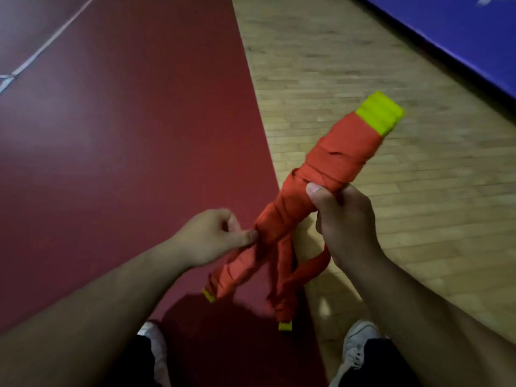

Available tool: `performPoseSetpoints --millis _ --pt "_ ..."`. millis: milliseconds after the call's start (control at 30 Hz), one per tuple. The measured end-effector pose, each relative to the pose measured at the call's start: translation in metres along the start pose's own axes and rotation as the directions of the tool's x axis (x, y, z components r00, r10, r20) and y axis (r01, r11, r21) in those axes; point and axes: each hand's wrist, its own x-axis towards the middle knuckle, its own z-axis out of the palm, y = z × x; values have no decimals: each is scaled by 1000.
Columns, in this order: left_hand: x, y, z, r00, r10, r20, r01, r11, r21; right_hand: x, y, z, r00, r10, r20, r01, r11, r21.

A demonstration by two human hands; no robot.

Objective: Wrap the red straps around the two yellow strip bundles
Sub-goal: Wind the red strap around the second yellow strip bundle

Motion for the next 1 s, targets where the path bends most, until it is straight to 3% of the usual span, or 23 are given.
performPoseSetpoints --millis 33,100,167,233,300,400,533,600,700,733,867,1000 --pt "0 -1 -3 999 34 -30 -35 999 -41 -3 0 1 999 -10 41 11 1000 -14" --pt "-1 -3 -4 989 79 127 -63 989 -131 -10 -3 5 991 -27 131 23 999 34" --pt "-5 -3 2 929 193 316 -119 964 -239 -15 -9 8 974 -60 216 36 993 114" --pt "-12 3 9 879 285 382 -127 913 -388 -17 -14 10 967 -59 248 5 978 210" --pt "-17 12 11 897 285 337 -71 847 -527 -14 -14 11 981 -21 194 -26 972 236" --pt "-17 18 12 955 243 168 -97 796 -598 -2 -12 7 993 -39 113 38 999 12" --pt "-15 24 17 967 244 73 -178 853 -490 -3 -10 7 980 16 200 36 967 -253" --pt "-16 23 18 955 276 105 -206 878 -432 -10 -9 12 971 64 230 6 957 -289" --pt "-18 22 15 962 249 116 -223 954 -199 -10 -6 14 984 70 166 -18 956 -294" --pt "-17 21 14 961 247 127 -218 954 -207 -9 -7 12 986 56 158 -10 961 -276" --pt "-16 21 9 939 259 228 -133 881 -455 -6 -17 6 986 -24 166 65 968 -243" --pt "-16 22 3 890 320 326 0 714 -700 3 -18 -3 979 -55 196 95 976 -198"
